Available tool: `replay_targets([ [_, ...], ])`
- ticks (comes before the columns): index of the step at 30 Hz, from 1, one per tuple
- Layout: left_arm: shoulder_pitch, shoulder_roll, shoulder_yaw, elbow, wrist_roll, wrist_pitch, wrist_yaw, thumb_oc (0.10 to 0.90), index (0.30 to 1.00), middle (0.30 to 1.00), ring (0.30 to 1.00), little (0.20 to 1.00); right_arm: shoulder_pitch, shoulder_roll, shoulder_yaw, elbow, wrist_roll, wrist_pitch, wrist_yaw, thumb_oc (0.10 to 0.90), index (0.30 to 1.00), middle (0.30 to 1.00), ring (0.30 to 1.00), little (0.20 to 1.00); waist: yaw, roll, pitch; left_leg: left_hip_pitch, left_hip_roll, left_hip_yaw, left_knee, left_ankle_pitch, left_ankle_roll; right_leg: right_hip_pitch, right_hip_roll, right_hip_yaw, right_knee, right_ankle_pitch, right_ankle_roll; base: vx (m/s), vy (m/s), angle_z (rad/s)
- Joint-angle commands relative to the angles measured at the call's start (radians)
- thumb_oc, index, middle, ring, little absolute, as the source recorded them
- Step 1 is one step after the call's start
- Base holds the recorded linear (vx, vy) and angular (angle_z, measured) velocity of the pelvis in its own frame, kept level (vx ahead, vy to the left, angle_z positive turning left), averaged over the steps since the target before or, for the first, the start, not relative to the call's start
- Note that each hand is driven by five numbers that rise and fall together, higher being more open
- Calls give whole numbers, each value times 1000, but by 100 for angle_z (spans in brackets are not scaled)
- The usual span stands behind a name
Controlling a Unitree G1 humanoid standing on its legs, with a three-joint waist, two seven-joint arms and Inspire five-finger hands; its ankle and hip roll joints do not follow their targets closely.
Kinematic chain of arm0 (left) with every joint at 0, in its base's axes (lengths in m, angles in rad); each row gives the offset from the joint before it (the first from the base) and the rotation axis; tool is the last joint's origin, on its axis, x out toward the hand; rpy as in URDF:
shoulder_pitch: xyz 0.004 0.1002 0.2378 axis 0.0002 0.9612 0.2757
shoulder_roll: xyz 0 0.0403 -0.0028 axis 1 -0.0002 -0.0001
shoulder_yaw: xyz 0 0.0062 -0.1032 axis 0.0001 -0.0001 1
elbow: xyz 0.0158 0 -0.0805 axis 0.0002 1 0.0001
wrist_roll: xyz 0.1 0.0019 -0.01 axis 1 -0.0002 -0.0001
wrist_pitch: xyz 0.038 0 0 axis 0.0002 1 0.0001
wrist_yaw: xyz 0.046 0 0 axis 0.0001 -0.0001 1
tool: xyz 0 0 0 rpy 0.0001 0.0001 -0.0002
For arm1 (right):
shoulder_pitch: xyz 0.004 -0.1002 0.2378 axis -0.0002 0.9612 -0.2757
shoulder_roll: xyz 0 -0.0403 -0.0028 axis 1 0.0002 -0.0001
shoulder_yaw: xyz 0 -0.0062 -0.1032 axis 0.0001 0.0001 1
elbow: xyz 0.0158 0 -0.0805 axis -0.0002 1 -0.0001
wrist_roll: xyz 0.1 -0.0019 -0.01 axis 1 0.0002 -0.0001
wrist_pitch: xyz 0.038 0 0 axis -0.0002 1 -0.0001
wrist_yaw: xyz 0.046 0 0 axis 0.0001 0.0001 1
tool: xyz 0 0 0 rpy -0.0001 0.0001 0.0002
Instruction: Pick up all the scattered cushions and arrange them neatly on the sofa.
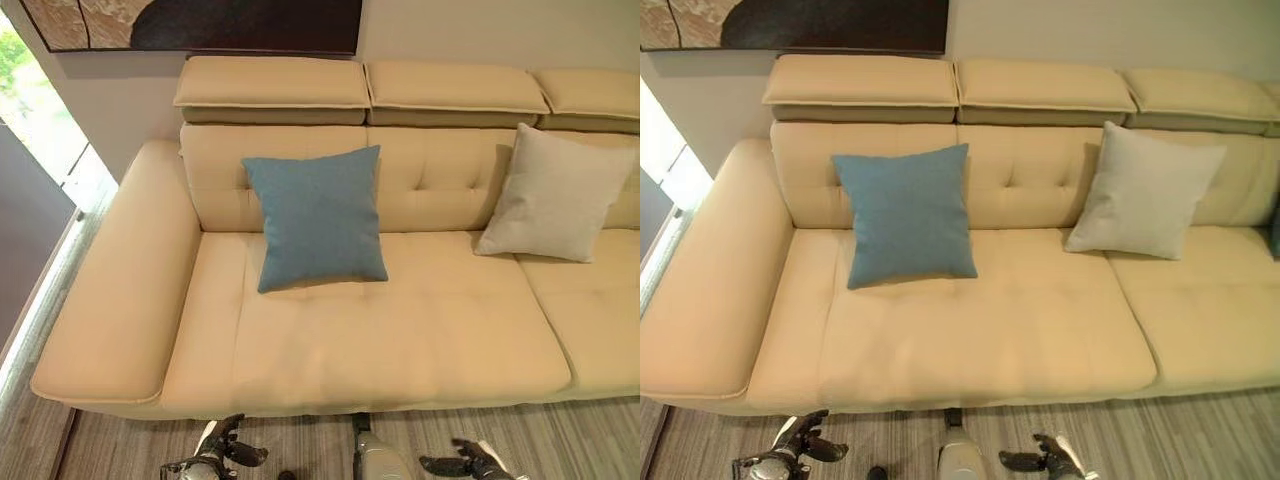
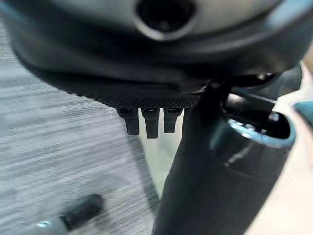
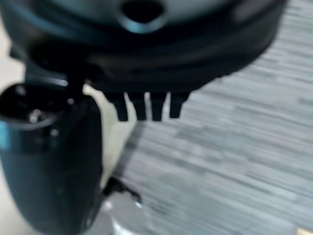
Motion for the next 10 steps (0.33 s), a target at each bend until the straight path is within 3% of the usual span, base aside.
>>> replay_targets([
  [1, 5, 32, 45, 16, 33, 5, 34, 800, 900, 900, 900, 900, -82, -66, 18, -13, -11, 0, -38, 800, 900, 900, 900, 900, 29, 40, 42, 15, 25, -57, 41, -131, -38, 2, 87, -5, 107, -108, -38, -261, 48, -43],
  [5, 20, 34, 45, 74, 64, 26, 39, 800, 900, 900, 900, 900, -76, -48, 14, 14, 5, 0, -41, 800, 900, 900, 900, 900, 52, 56, 22, -21, 43, -54, 36, -103, -28, 56, 99, 63, 252, -183, -64, -206, -2, -5],
  [8, 30, 32, 50, 90, 67, 30, 42, 800, 900, 900, 900, 900, -67, -28, 12, 30, 11, 3, -42, 800, 900, 900, 900, 900, 84, 40, -20, -51, 39, -38, 27, -87, -35, 180, 87, 59, 168, -203, -62, -69, -89, 13],
  [10, 29, 24, 59, 96, 60, 30, 46, 800, 900, 900, 900, 900, -70, -17, 14, 39, 9, 5, -43, 800, 900, 900, 900, 900, 91, 32, -46, -58, 48, -21, 9, -73, -43, 207, 94, 60, 100, -211, -54, -43, -106, -7],
])
